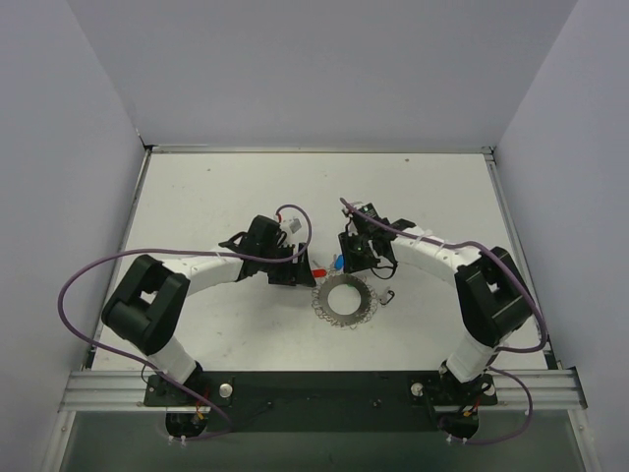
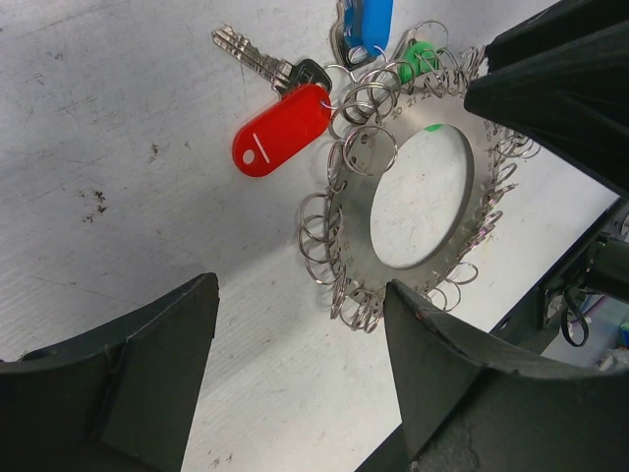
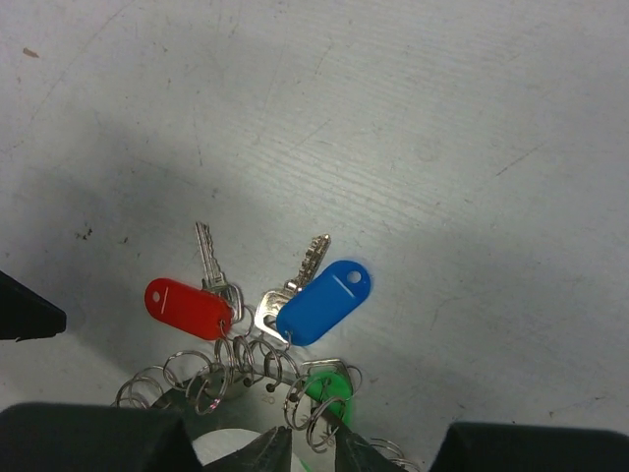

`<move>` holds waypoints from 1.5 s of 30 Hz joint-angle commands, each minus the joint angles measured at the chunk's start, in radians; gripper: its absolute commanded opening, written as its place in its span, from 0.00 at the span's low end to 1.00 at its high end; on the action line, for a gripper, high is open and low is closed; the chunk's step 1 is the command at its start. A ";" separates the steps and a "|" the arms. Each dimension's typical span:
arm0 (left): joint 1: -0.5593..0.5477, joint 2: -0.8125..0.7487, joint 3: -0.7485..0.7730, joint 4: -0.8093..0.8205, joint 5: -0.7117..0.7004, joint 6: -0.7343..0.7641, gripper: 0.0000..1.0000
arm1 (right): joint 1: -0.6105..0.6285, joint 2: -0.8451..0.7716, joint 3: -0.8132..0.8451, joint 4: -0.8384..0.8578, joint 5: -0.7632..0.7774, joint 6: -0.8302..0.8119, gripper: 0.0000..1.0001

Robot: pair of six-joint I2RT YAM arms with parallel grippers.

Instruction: Put the keys on the keyring

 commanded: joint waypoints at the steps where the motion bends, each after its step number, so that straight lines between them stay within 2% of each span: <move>1: -0.005 0.009 0.041 0.027 0.013 0.005 0.77 | 0.004 0.004 0.039 -0.026 0.007 -0.012 0.20; 7: -0.005 0.018 0.046 0.027 0.016 0.006 0.77 | 0.004 0.019 0.034 -0.027 0.016 -0.011 0.17; 35: -0.005 0.038 0.054 0.018 0.013 0.012 0.77 | 0.020 0.083 0.074 -0.047 0.016 -0.008 0.19; 42: -0.005 0.040 0.052 0.021 0.016 0.012 0.77 | 0.024 0.074 0.085 -0.063 0.022 -0.012 0.22; 45: -0.005 0.040 0.054 0.021 0.016 0.012 0.77 | 0.029 0.065 0.088 -0.075 0.034 -0.017 0.27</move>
